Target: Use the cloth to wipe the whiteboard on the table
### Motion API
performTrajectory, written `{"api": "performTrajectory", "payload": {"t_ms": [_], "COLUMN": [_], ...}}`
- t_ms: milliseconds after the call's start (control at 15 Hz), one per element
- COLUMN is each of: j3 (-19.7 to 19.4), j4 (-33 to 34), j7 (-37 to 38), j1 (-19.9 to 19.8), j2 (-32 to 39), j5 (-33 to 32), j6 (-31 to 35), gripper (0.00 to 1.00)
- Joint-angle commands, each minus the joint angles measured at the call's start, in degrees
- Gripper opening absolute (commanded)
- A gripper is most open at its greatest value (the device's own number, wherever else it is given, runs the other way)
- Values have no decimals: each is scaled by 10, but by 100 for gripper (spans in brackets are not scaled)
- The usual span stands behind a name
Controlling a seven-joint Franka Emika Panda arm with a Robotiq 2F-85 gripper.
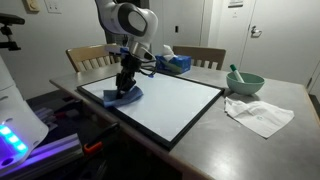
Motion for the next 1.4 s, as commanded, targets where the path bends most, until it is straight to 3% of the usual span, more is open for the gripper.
{"api": "performTrajectory", "payload": {"t_ms": [0,400,667,1067,1333], "j3": [2,-34,-63,-110,-126], "j4": [1,-8,-10,1,8], "j7": [1,47,58,53,43], "j1": [-3,13,3,-16,-33], "j2": [1,11,18,34,48], "j5": [-1,-144,-242,-315,-314], "j6": [-1,64,109,149,135], "gripper": [2,2,2,2,2]}}
